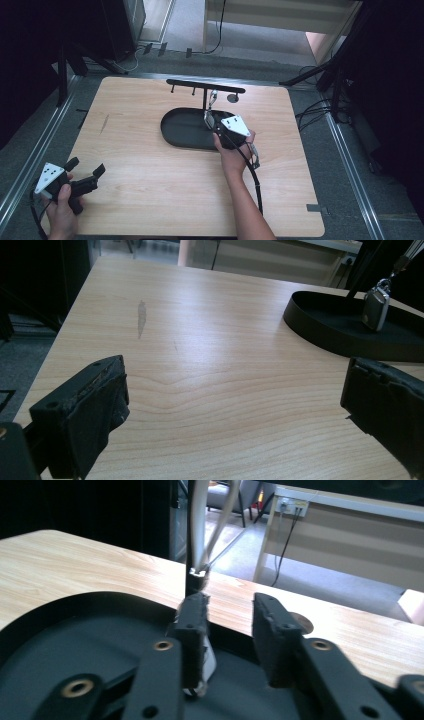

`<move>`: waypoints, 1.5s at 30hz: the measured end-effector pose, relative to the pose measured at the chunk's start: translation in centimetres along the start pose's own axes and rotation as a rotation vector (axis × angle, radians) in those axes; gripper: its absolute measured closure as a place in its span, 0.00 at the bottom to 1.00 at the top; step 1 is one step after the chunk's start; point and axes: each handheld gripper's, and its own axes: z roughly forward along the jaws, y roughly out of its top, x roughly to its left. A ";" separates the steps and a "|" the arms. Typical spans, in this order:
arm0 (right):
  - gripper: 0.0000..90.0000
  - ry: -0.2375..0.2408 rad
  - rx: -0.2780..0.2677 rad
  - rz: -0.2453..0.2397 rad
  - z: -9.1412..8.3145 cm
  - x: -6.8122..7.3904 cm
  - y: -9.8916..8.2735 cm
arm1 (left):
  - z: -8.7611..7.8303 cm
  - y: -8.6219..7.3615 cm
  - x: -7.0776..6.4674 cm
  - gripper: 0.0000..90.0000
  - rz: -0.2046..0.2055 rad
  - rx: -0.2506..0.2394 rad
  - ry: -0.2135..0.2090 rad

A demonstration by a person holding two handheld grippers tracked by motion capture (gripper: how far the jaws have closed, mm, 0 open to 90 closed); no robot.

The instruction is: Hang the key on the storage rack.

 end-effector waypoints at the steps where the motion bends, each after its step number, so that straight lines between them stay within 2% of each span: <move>1: 0.64 -0.002 0.003 0.001 -0.2 -0.2 0.0 | 0.0 0.0 0.0 0.00 0.000 0.000 0.000; 5: 0.55 -0.013 -0.014 -0.003 -0.9 -1.0 -0.2 | 0.0 0.0 0.0 0.00 -0.001 0.001 0.001; 6: 0.51 -0.014 0.000 0.004 -1.5 -1.6 -0.5 | 0.0 0.0 0.0 0.00 -0.001 0.001 0.001; 7: 0.51 -0.014 0.000 0.004 -1.5 -1.6 -0.5 | 0.0 0.0 0.0 0.00 -0.002 0.000 0.001; 8: 0.46 -0.002 0.001 0.012 -2.0 -2.1 -0.7 | 0.0 0.0 0.0 0.00 -0.001 0.001 0.002; 10: 0.43 0.003 0.009 0.015 -2.2 -2.4 -0.8 | 0.0 0.0 0.0 0.00 0.000 0.001 0.002; 12: 0.35 0.026 0.024 0.043 -3.3 -3.4 -1.1 | 0.0 0.0 0.0 0.00 0.001 0.000 0.003; 15: 0.29 0.051 0.013 0.060 -4.0 -4.1 -1.3 | 0.0 0.0 0.0 0.00 0.003 0.000 0.004; 16: 0.23 0.054 0.020 0.064 -4.7 -4.6 -1.5 | 0.0 0.0 0.0 0.00 0.003 -0.001 0.004; 17: 0.23 0.054 0.020 0.064 -4.7 -4.6 -1.5 | 0.0 0.0 0.0 0.00 0.003 -0.001 0.005; 18: 0.19 0.060 0.018 0.069 -5.0 -4.9 -1.6 | 0.0 0.0 0.0 0.00 0.002 0.000 0.005; 20: 0.11 0.038 0.027 0.065 -6.0 -5.6 -2.1 | 0.0 0.0 -0.1 0.00 0.002 0.000 0.005; 21: 0.11 0.038 0.027 0.065 -6.0 -5.6 -2.1 | 0.0 0.0 -0.1 0.00 0.002 0.000 0.005; 24: 0.01 0.059 0.036 0.074 -7.2 -6.6 -2.8 | 0.0 0.0 0.0 0.00 0.003 0.000 0.005; 35: 0.00 0.037 0.034 0.091 -10.0 -8.8 -4.3 | 0.0 0.0 -0.1 0.00 0.005 -0.001 0.006; 45: 0.00 -0.008 0.049 0.116 -13.1 -11.5 -6.4 | 0.0 0.0 -0.1 0.00 0.005 -0.002 0.007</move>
